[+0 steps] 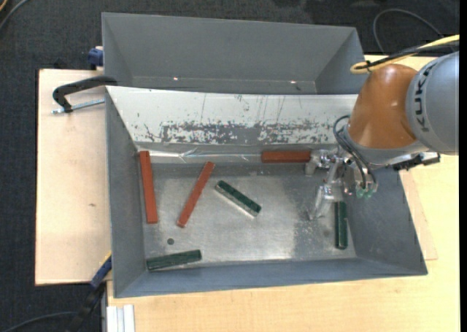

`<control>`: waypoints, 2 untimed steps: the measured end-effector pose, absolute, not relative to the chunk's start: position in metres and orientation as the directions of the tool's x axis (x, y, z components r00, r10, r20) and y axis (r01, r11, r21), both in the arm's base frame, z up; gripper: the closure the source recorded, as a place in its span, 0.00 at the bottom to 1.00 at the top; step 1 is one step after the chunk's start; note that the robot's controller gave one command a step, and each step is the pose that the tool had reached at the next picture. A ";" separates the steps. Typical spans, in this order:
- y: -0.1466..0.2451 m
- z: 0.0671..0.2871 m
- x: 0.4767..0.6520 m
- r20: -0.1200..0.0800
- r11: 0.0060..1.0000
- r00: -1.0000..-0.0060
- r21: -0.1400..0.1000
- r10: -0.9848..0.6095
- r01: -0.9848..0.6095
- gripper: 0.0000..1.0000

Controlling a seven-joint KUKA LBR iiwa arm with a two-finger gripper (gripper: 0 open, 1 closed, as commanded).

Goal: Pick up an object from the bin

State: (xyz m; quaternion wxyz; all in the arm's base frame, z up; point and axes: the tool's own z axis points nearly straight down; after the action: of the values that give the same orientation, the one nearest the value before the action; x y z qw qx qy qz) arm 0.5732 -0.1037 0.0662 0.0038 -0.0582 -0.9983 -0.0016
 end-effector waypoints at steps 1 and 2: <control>-0.089 0.161 0.581 -0.012 0.978 -0.978 -0.003 -0.210 -0.210 0.00; -0.122 0.069 0.562 0.004 0.998 -0.998 0.002 0.066 0.066 0.00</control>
Offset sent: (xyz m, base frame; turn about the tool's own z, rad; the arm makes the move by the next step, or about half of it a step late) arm 0.0049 0.0136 0.0918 -0.3272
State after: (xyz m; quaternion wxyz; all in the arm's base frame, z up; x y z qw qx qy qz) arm 0.5618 -0.1218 0.0687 0.0021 -0.0328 -0.9995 -0.0009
